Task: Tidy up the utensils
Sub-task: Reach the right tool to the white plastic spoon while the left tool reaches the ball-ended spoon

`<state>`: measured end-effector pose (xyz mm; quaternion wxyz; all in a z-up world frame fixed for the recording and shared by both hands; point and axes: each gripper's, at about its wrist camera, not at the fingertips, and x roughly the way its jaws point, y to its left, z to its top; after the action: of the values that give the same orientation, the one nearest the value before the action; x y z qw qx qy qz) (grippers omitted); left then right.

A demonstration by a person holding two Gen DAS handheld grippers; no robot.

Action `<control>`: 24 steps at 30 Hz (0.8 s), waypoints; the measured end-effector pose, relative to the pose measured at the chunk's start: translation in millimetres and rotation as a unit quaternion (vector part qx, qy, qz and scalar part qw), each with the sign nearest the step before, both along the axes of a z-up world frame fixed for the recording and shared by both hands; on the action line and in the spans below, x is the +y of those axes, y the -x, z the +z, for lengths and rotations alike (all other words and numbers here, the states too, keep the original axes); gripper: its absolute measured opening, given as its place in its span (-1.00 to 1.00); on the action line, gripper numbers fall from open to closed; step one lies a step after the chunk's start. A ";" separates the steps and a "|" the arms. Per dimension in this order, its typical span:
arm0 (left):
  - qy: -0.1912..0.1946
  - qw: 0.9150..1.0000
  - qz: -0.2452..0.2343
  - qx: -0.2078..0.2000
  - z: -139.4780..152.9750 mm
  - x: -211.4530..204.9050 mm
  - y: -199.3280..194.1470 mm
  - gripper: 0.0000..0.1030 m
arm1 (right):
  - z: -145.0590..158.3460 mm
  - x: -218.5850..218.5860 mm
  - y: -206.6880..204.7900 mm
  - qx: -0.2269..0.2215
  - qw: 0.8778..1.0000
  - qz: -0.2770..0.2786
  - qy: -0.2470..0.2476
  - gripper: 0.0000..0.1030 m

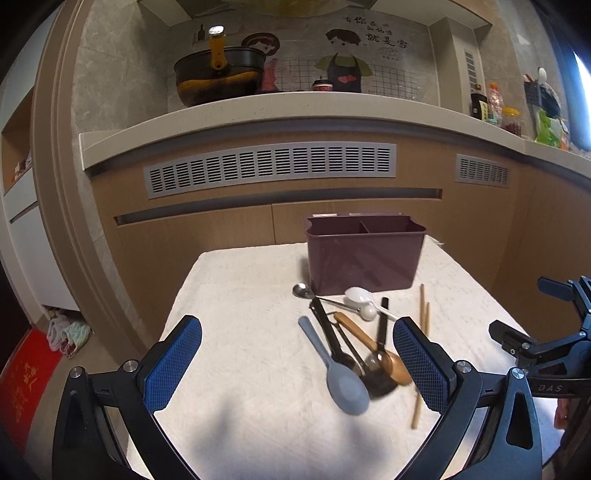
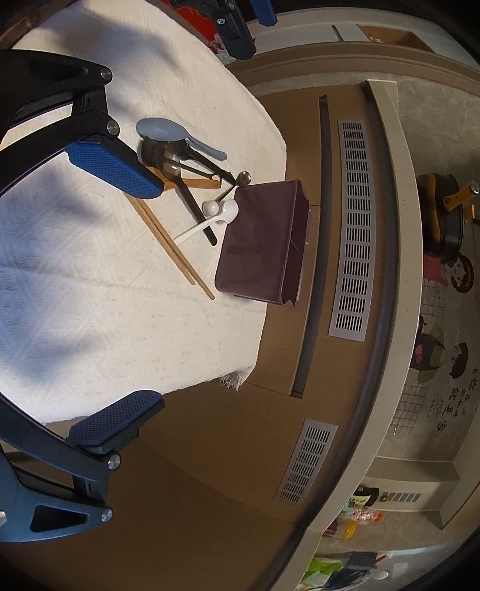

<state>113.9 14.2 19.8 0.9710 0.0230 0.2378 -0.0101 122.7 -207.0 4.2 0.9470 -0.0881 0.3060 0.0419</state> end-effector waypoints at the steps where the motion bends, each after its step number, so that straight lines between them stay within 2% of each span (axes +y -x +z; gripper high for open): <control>1: 0.003 1.000 0.003 0.004 -0.3 4.0 -8.9 0.99 | -1.8 4.1 -10.8 0.004 1.000 0.004 0.011 1.00; 4: 0.018 0.999 0.018 0.023 -0.9 22.1 -38.1 0.99 | -10.2 18.6 -44.8 0.036 0.998 0.032 0.036 1.00; 6: 0.030 0.999 0.024 0.032 -2.6 34.5 -52.9 0.99 | -15.7 25.9 -64.4 0.057 0.996 0.054 0.030 0.99; 10: 0.023 0.998 0.049 0.044 -11.2 52.3 -74.5 0.99 | -25.0 40.3 -104.1 0.088 0.992 0.094 -0.006 1.00; 13: 0.024 0.997 0.051 0.046 -19.8 63.4 -80.0 0.99 | -34.6 63.3 -124.2 0.086 0.986 0.144 0.005 0.99; 15: 0.027 0.997 0.049 0.052 -26.5 69.0 -82.2 0.99 | -41.3 75.2 -139.4 0.094 0.983 0.158 0.007 0.93; 17: 0.031 0.997 0.034 0.064 -34.2 71.6 -82.9 0.99 | -47.9 83.6 -155.1 0.110 0.980 0.166 0.000 0.64; 20: 0.019 0.996 0.018 0.081 -46.7 70.9 -87.2 0.96 | -60.6 93.4 -172.3 0.142 0.975 0.173 -0.006 0.48; 22: 0.019 0.996 0.010 0.091 -53.1 69.9 -92.7 0.89 | -67.2 97.4 -175.2 0.151 0.973 0.177 -0.008 0.41; 24: 0.030 0.994 0.007 0.104 -58.4 69.7 -99.3 0.72 | -71.1 101.5 -178.4 0.149 0.973 0.176 -0.004 0.40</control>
<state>213.1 83.9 -38.5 0.9414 -0.0092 0.3370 -0.0132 301.2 -105.6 -66.9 0.8689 -0.1295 0.4233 0.2215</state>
